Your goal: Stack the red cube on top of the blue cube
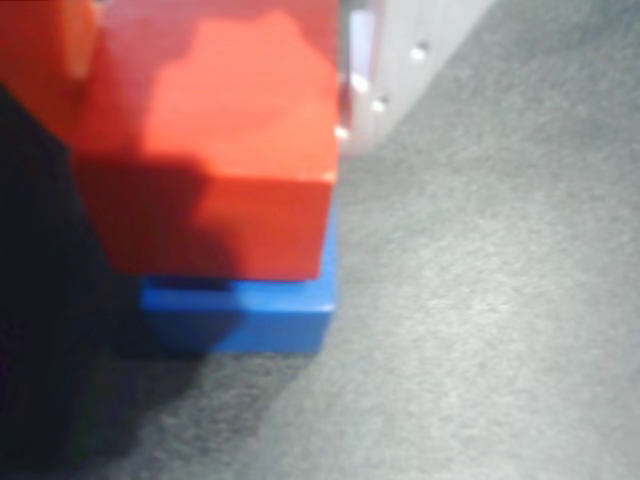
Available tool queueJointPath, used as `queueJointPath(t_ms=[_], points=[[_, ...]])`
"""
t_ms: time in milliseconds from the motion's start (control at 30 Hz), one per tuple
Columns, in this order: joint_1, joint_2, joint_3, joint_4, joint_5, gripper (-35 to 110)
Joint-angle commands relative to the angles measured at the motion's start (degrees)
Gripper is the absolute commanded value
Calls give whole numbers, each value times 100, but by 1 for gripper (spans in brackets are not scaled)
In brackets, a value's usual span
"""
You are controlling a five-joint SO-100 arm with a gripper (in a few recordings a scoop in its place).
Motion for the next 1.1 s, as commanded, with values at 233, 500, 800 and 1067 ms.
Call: queueJointPath(t_ms=[233,500,800,1067], points=[[-79,44,105,-255,9,1],[-79,-44,141,-281,18,13],[-114,-18,176,-396,9,24],[-141,466,88,-457,-70,27]])
